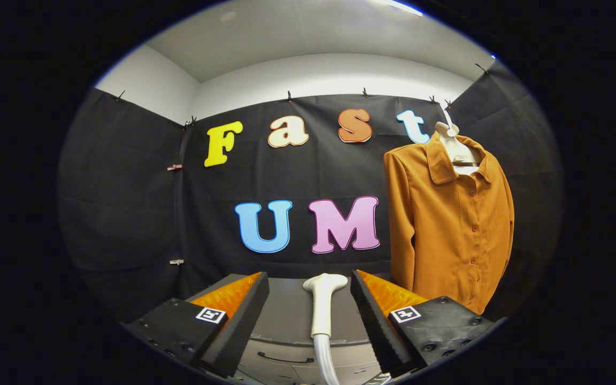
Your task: Iron the clothes twice with a garment steamer, once on the left side and once on the right side.
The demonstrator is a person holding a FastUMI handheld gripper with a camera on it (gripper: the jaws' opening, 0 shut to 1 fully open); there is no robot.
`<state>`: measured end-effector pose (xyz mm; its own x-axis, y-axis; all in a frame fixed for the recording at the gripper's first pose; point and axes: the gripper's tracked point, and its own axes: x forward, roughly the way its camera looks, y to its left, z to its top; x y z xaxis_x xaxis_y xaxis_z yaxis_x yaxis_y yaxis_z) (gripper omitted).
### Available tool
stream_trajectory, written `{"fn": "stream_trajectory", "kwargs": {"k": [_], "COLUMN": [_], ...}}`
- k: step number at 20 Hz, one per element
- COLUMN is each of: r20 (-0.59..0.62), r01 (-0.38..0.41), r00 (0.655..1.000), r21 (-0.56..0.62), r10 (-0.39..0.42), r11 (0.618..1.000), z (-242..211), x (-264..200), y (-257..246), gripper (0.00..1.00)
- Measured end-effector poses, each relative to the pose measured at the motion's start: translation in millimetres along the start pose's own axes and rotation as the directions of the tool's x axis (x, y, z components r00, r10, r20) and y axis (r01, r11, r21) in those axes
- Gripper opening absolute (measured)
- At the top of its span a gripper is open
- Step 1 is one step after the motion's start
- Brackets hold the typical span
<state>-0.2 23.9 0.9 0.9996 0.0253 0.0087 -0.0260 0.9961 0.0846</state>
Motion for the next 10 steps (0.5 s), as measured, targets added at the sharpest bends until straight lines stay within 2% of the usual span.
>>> {"fn": "stream_trajectory", "kwargs": {"k": [10], "r20": [-0.069], "r01": [0.018], "r00": [0.997], "r21": [-0.074], "r10": [-0.023], "r11": [0.997], "z": [-18], "x": [26], "y": [-2], "gripper": [0.96]}}
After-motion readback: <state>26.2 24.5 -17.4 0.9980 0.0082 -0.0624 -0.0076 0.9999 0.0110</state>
